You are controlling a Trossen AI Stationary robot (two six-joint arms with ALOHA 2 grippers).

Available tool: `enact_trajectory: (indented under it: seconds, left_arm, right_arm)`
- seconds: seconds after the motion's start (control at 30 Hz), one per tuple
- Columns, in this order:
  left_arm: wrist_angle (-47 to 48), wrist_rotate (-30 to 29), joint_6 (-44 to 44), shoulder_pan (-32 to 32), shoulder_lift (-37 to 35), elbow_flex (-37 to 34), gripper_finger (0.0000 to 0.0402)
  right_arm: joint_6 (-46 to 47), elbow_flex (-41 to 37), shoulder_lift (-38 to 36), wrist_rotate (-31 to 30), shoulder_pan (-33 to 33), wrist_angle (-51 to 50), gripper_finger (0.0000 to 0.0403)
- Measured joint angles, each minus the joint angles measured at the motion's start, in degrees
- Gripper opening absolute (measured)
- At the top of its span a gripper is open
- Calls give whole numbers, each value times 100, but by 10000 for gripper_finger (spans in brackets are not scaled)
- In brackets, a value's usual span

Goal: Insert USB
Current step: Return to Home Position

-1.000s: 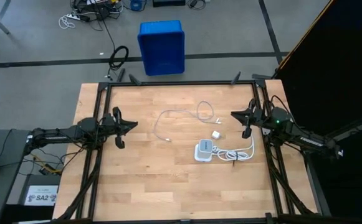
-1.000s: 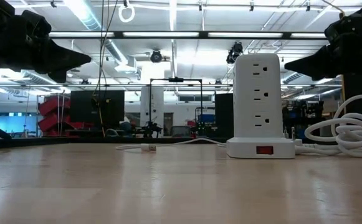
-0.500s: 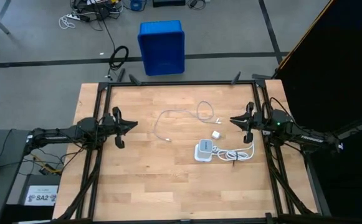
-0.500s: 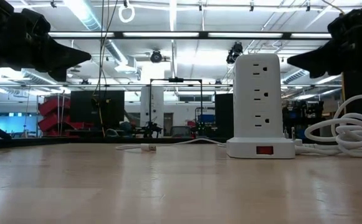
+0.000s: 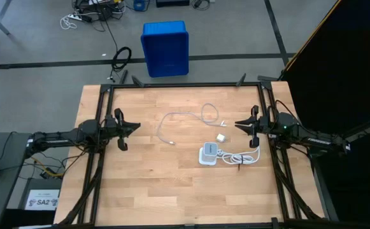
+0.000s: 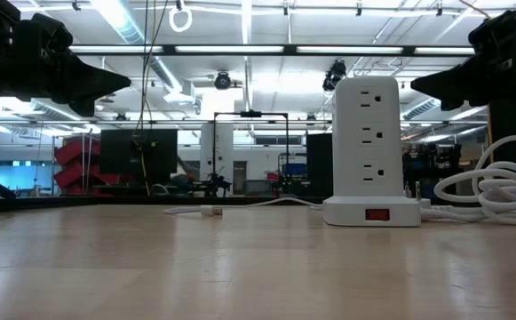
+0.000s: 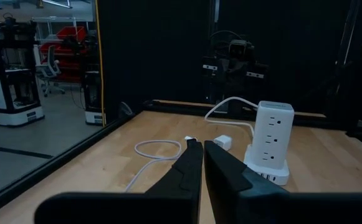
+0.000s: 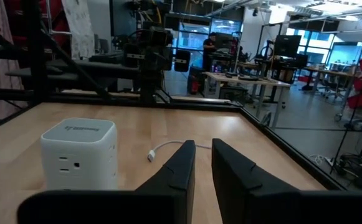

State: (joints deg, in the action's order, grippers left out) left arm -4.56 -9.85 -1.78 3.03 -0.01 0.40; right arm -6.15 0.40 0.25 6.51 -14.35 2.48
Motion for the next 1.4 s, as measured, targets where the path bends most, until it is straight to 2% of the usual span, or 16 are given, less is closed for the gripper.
enact_trajectory:
  seconds: [0.47,0.97,1.17,1.4]
  left_arm:
    - [2,0,0,-1,0,0,1]
    - [22,0,0,0,0,-2,1]
    - [250,14,-2,0,5,0,1]
    - [386,656,-4,-2,71,0,1]
  right_arm:
    - [0,0,0,2,0,0,24]
    - [0,-2,0,2,0,0,41]
    - [-2,-2,2,-1,-7,2,33]
    - [33,-2,71,-131,-8,-91,24]
